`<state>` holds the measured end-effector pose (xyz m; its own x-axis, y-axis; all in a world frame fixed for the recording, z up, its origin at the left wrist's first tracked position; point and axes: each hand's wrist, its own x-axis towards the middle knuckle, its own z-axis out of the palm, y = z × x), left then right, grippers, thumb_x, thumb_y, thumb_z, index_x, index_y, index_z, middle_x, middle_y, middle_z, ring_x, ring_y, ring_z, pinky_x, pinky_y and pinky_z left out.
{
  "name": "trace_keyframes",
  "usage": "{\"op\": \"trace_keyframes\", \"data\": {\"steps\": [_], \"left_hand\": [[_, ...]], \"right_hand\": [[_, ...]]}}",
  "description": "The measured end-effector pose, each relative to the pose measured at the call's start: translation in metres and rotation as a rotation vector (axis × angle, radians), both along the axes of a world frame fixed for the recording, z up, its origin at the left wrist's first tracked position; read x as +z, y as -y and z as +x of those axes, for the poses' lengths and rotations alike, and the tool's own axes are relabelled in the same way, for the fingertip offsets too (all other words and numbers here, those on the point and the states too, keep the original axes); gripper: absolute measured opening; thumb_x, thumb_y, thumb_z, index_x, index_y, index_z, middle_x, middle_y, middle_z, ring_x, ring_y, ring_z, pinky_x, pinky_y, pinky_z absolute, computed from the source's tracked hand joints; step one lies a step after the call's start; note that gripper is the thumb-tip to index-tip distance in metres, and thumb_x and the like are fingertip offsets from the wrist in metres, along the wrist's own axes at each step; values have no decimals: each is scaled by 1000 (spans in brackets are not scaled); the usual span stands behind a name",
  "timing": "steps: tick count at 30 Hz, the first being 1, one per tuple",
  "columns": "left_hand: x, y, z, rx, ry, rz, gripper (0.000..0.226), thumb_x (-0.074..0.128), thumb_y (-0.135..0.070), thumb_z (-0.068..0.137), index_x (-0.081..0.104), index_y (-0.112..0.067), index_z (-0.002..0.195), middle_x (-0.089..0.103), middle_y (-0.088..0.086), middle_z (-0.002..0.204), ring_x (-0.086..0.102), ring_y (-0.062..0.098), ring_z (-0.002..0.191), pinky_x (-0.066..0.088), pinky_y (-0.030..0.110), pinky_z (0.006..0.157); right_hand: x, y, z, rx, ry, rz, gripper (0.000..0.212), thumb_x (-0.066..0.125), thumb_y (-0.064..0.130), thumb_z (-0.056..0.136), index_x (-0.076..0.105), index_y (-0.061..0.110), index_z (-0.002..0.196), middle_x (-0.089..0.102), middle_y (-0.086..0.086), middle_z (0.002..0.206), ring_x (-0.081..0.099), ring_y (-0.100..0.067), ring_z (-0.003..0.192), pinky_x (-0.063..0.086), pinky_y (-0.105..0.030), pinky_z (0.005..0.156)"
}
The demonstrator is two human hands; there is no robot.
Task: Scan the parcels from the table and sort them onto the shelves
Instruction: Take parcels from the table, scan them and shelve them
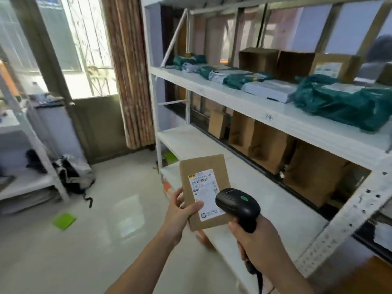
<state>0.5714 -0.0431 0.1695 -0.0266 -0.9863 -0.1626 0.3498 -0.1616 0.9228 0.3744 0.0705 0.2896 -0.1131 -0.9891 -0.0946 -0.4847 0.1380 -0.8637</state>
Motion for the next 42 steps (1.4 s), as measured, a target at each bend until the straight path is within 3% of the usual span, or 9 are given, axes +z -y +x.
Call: {"op": "trace_keyframes", "data": {"steps": [3, 10, 22, 31, 34, 38, 42], "left_hand": [[10, 50, 55, 60, 4, -7, 100, 98, -20, 63, 44, -29, 146, 71, 2, 134, 74, 29, 115, 58, 55, 100], [22, 154, 143, 129, 31, -3, 87, 96, -17, 67, 49, -34, 138, 73, 0, 129, 76, 26, 111, 63, 49, 93], [13, 373, 195, 170, 42, 2, 92, 95, -18, 64, 49, -30, 142, 75, 2, 126, 76, 27, 109, 64, 49, 90], [-2, 525, 250, 187, 12, 30, 100, 95, -19, 66, 41, -24, 150, 73, 4, 130, 75, 28, 111, 61, 52, 96], [-15, 579, 274, 149, 18, 52, 93, 92, -24, 70, 42, -25, 148, 75, 4, 127, 76, 29, 111, 60, 55, 98], [-32, 662, 307, 7, 47, 55, 78, 88, -23, 78, 45, -29, 143, 76, 4, 124, 75, 31, 111, 63, 50, 91], [-46, 745, 331, -136, 49, 112, 106, 103, -31, 59, 42, -25, 145, 68, 13, 134, 73, 35, 116, 61, 57, 92]], "right_hand": [[10, 58, 47, 50, 75, 10, 14, 65, 21, 93, 61, 10, 85, 58, 0, 49, 54, -8, 39, 49, -20, 45], [23, 181, 117, 109, 76, -33, 18, 66, 28, 92, 61, 13, 85, 59, -1, 49, 56, -16, 42, 54, -31, 52], [19, 423, 162, 194, 73, -9, 13, 67, 27, 91, 62, 16, 88, 57, 3, 48, 54, -15, 42, 50, -22, 48], [16, 590, 222, 254, 1, 37, 16, 64, 31, 92, 59, 19, 83, 58, 1, 49, 55, -15, 43, 54, -31, 54], [7, 642, 248, 230, -19, 42, 17, 64, 33, 91, 60, 19, 84, 59, 1, 49, 58, -16, 43, 55, -33, 55], [-5, 708, 284, 173, -16, 62, 9, 64, 29, 94, 59, 26, 87, 61, 6, 48, 58, -10, 44, 53, -23, 51], [-14, 761, 310, 48, 3, 95, 12, 64, 26, 94, 59, 28, 83, 61, 3, 50, 57, -12, 45, 55, -28, 53]]}}
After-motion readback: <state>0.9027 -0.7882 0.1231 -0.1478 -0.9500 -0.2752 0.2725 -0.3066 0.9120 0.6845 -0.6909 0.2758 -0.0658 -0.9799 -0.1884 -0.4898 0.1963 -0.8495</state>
